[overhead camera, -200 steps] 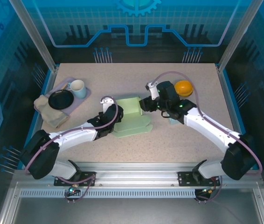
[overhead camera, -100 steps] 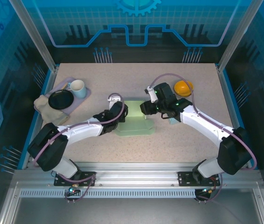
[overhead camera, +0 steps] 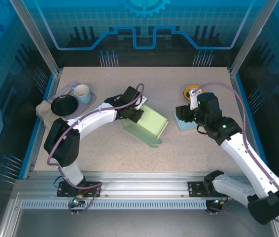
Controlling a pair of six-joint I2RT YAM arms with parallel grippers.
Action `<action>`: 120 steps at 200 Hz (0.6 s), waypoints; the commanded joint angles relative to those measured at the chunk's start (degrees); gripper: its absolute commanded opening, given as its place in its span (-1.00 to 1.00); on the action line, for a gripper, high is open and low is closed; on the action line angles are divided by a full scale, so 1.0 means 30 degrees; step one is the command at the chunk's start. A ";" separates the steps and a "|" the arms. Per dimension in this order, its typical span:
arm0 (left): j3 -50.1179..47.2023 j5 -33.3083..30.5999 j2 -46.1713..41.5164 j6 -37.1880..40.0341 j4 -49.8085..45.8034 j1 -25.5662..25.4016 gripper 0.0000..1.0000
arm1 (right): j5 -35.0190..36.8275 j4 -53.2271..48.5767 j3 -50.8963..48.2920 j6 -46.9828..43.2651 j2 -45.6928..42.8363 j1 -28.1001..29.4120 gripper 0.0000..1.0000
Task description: Fold the paper box
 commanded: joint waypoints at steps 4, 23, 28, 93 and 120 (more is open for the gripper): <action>0.2094 0.3317 0.0706 0.3748 -0.5128 -0.0037 -1.00 | -0.0715 -0.0484 -0.1575 0.0585 -0.1378 -0.0482 0.16; 0.2747 0.3169 0.1093 0.5048 -0.6765 -0.0169 -1.00 | -0.1589 0.0560 -0.3105 0.1308 -0.1765 -0.0501 0.17; 0.2713 0.2971 0.1097 0.5268 -0.6870 -0.0175 -1.00 | -0.1897 0.0908 -0.3479 0.1487 -0.1720 -0.0526 0.17; 0.1720 -0.1580 0.2171 0.7986 -0.5452 -0.1914 -1.00 | -0.3909 0.3843 -0.5624 0.3616 0.0633 -0.0428 0.14; 0.2042 -0.3190 0.3343 0.8768 -0.5082 -0.2183 -1.00 | -0.3660 0.4545 -0.6211 0.4090 0.0608 -0.0389 0.14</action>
